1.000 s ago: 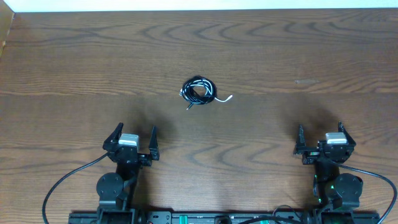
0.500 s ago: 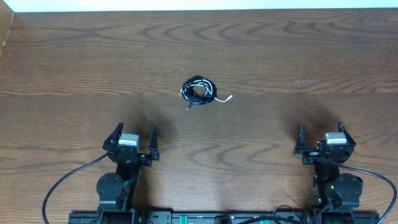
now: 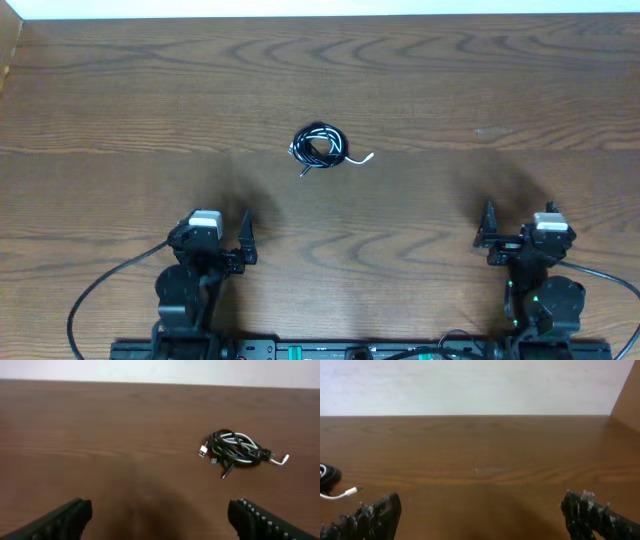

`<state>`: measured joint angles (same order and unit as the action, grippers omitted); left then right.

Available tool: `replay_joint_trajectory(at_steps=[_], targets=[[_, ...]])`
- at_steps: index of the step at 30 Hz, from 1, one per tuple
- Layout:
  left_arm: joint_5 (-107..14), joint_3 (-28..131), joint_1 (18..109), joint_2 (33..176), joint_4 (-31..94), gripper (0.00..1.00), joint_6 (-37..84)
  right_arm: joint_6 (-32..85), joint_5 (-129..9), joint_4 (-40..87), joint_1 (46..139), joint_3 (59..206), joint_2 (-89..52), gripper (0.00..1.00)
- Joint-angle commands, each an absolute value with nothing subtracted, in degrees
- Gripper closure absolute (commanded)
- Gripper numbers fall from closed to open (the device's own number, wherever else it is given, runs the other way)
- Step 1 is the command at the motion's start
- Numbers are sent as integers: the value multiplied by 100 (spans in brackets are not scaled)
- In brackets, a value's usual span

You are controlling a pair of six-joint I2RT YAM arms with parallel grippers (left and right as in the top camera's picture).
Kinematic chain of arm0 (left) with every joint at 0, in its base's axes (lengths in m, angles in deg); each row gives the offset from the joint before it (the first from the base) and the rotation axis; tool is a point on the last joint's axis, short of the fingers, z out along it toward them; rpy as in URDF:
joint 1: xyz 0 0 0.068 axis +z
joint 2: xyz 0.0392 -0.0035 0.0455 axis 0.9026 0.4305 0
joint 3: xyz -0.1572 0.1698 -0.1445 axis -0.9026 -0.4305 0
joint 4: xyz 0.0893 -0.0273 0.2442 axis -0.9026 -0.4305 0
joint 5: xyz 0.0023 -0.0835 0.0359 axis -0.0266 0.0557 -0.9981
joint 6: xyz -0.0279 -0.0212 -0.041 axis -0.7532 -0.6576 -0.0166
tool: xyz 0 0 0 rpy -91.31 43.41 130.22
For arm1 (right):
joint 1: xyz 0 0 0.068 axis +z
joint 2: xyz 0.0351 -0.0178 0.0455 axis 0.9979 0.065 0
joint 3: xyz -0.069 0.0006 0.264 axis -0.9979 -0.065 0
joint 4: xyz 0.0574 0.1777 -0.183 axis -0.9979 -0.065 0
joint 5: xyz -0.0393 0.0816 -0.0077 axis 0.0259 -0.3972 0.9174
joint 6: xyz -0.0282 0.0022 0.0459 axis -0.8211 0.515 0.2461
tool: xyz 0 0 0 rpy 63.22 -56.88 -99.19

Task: Untangle cables
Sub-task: 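Move the left gripper forward and down onto the cable bundle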

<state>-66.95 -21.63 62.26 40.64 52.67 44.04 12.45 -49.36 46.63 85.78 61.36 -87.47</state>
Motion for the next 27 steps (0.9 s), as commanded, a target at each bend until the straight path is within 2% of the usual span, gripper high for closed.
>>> replay_joint_trajectory(at_steps=[1,5,11,16,21,22,23,27], targets=[[-6752,-1444,6261,4764,5133,7,4286,1525,-4722,4395,8593,6665,-8419,1],[-6747,-456,6261,6219,4661,7,4286,1942,-4724,4154,8593,7367,-7505,1],[-6529,739,6261,7577,3713,7,4282,2172,-4910,3571,8595,8407,-6194,1],[-6293,2173,6261,8857,2202,7,4059,2207,-5205,2441,8595,9618,-5027,1],[-6297,3060,6261,9413,1020,7,3407,1859,-5304,1468,8595,10634,-4247,1],[-6297,3058,6261,9410,935,7,3405,1859,-5382,1437,8595,10726,-4192,1],[-6290,3058,6261,9413,871,1,3399,1859,-5507,1426,8595,10811,-4159,1],[-6280,3058,6256,9421,980,2,3167,1859,-6130,1415,8593,10862,-4170,1]])
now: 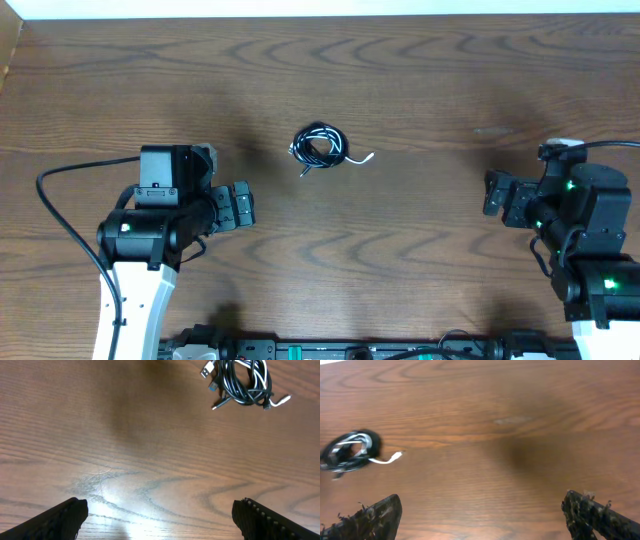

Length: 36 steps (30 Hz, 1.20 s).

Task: Untangle cables
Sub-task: 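Move the left gripper forward and down onto the cable bundle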

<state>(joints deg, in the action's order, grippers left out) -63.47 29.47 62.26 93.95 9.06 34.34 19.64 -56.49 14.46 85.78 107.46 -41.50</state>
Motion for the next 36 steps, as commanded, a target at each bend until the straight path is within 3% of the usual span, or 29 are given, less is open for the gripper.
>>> replay_joint_trajectory(at_steps=[1,13,24,28,32,36], targets=[[-6249,3058,6254,9417,1077,2,3158,1861,-6154,1418,8595,10862,-4170,1],[-6544,4378,6160,10508,1726,2,3198,1754,-6160,1477,8595,10862,-4168,1],[-6533,4457,5251,12142,3719,2,3182,1763,-6163,1483,8595,10862,-4168,1],[-6520,4457,5100,12988,4250,0,2555,1822,-6160,1481,8595,10862,-4168,1],[-6428,4453,5085,13703,4353,5,1945,1820,-6158,1488,8595,10862,-4168,1],[-6426,4450,5028,14121,4316,5,1908,1820,-6158,1488,8593,10862,-4168,1]])
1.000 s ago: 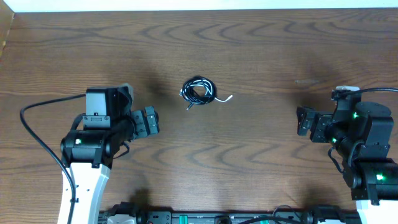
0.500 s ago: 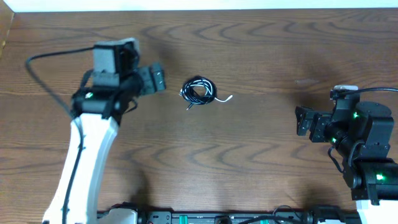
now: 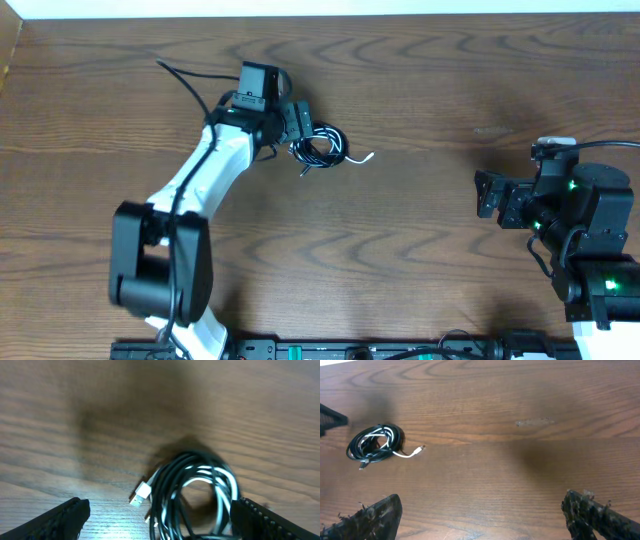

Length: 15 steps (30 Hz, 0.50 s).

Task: Untangle cables
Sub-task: 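Move the left gripper forward and down onto the cable bundle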

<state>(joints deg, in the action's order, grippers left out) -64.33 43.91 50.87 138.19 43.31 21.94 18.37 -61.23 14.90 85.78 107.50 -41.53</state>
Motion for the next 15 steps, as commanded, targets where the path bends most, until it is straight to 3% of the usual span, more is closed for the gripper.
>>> replay_joint_trajectory(at_steps=[1,5,8,13,15], targets=[[-6426,4450,4995,14230,4311,5,1910,1820,-6156,1488,8595,10862,-4168,1],[-6430,4440,4829,14418,4303,11,1910,1820,-6139,1525,8593,10862,-4168,1],[-6433,4431,4705,14518,4268,22,1910,1820,-6139,1593,8595,10862,-4168,1],[-6317,4431,4663,14514,4043,86,1910,1820,-6128,1630,8595,10862,-4163,2],[-5875,4431,4663,14496,3955,93,2011,1820,-6117,1628,8593,10859,-4146,2]])
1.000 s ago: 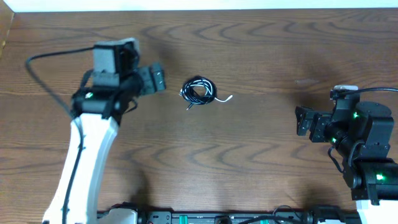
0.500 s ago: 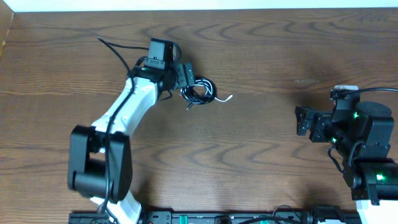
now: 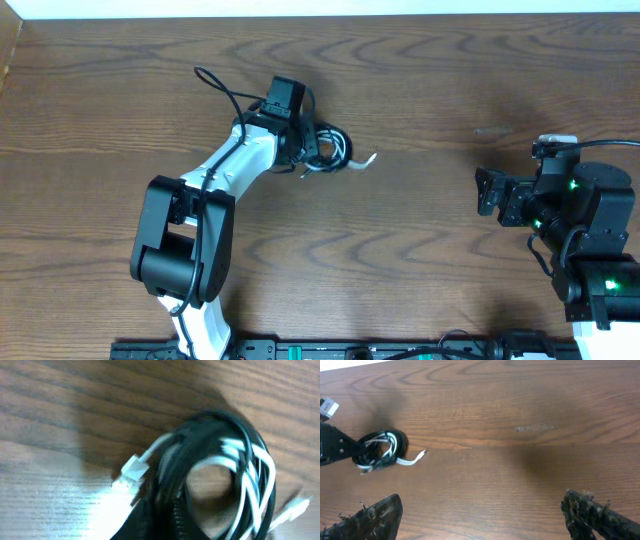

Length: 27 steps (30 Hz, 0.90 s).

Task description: Untangle cables

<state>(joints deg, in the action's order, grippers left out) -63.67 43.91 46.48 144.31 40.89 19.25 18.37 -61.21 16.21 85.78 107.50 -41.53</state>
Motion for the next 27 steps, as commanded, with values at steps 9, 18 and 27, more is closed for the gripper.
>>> replay_joint_trajectory(at_steps=[9,18,27], targets=[[-3639,4431,4654,14031,3107,93,3237,1839,-7216,1582,8595,10859,-3390,1],[-3137,4431,4195,13987,3306,93,3351,1839,-8683,1800,8882,10859,-2067,22],[-6603,4431,3024,13797,3579,93,3342,1385,-7065,2069,10007,10859,-1860,20]])
